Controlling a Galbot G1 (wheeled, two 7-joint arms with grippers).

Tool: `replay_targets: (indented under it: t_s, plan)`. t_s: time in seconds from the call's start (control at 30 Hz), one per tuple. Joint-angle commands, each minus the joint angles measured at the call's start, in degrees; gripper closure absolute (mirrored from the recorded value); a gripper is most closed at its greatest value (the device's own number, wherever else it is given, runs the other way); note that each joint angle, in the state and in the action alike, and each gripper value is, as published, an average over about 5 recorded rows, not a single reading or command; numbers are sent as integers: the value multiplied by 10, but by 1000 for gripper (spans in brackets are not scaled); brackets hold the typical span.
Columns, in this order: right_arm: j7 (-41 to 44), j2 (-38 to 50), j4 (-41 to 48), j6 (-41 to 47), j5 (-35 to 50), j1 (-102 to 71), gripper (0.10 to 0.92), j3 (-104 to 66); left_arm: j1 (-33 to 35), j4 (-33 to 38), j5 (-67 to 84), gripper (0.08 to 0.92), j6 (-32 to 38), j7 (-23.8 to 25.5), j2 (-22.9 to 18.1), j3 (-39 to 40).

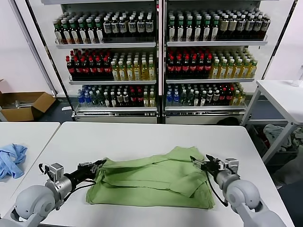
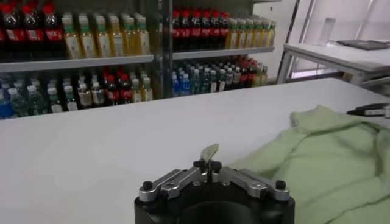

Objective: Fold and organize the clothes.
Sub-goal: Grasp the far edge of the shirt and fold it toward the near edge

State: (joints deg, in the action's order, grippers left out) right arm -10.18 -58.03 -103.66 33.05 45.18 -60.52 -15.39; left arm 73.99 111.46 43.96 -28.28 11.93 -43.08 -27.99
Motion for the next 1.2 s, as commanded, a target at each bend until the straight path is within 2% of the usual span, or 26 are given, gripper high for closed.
replay_targets:
  t_s: [0.03,0.63,0.73,1.2]
  plan:
    - [-9,-10,48,2,-16,43,374,50,-8,-2,0,908,0,2,1,0]
    - [-4,11,-6,1,-19,-8,882,12,-14,-8,-1,908,2,2,1,1]
    - [-1,14,-15,1,-26,-13,907,7,-13,-8,-1,908,2,2,1,0]
    - [13,36,-140,1,-23,-79,907,-42,-17,-17,-1,908,5,1,2,-9]
